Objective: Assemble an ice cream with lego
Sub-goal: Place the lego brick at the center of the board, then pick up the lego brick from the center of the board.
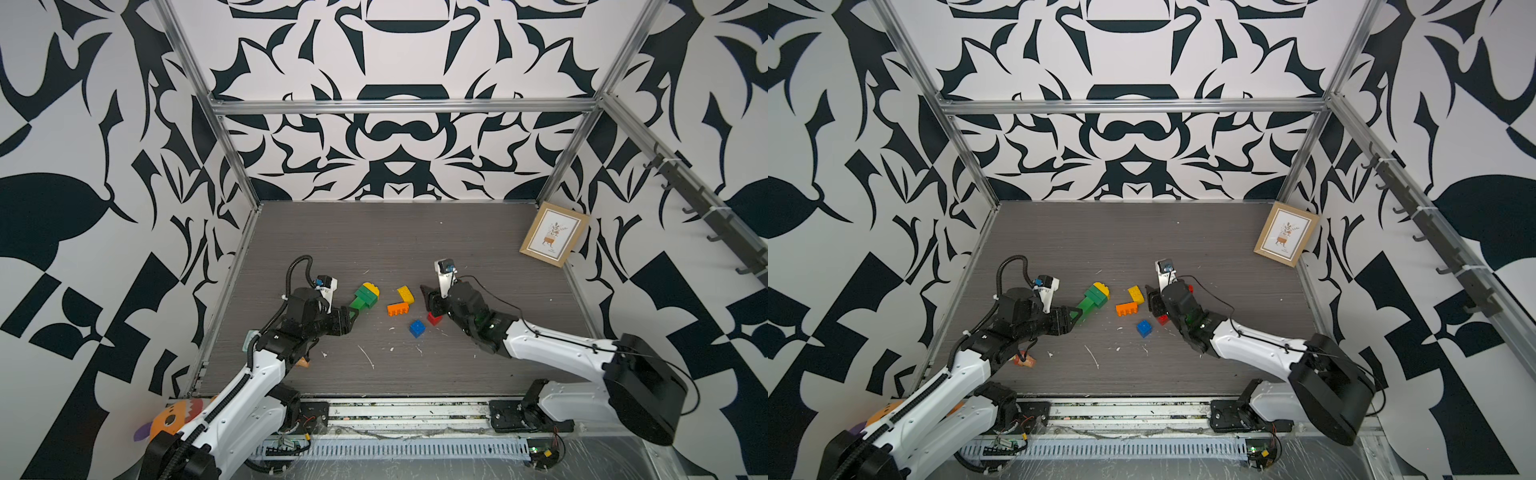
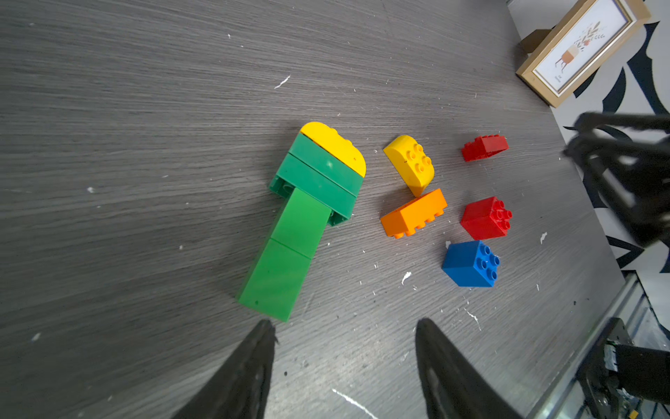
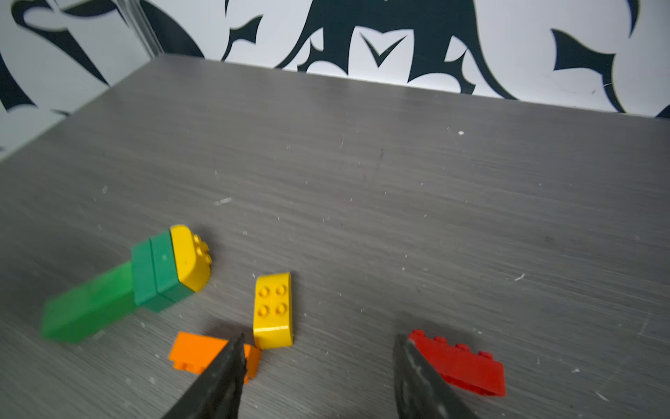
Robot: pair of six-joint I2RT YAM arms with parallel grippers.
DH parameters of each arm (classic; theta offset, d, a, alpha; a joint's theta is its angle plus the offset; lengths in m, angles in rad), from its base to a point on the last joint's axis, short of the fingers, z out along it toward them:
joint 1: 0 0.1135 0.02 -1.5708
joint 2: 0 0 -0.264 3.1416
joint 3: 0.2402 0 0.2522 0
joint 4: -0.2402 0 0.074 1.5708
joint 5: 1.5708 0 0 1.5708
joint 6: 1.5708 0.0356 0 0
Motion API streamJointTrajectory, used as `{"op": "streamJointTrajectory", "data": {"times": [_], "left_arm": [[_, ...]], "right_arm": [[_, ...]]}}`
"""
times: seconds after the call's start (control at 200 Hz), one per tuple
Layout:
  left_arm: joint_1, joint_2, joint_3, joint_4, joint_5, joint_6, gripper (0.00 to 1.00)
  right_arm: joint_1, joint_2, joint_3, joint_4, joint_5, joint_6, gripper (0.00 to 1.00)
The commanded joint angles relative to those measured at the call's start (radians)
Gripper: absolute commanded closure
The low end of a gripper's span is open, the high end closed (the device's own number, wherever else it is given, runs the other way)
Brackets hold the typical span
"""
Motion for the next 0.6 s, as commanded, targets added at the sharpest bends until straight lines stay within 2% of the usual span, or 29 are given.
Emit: {"op": "streamJointTrajectory", "data": {"times": [0.0,0.135,0.305,0.595], "left_arm": [[-0.001,-0.011,0.041,-0.047,0.004,-0.016,0.34],[-0.001,-0.002,0.049,-0.047,0.011,-0.011,0.34],[-0.001,0.003,0.046,-0.041,0.003,-0.004,0.33],[-0.001,0.027,0.067,-0.063,-0.026,0.037,0.33]], "right_arm": [[-0.022,-0.007,0.094,-0.553,-0.079,0.031,0.34],[-0.022,0.069,0.184,-0.665,-0.178,-0.065,0.34],[-0.022,0.162,0.218,-0.642,-0.227,-0.189,0.32],[-0.023,0.303,0.294,-0.646,-0.23,-0.227,0.31]]}}
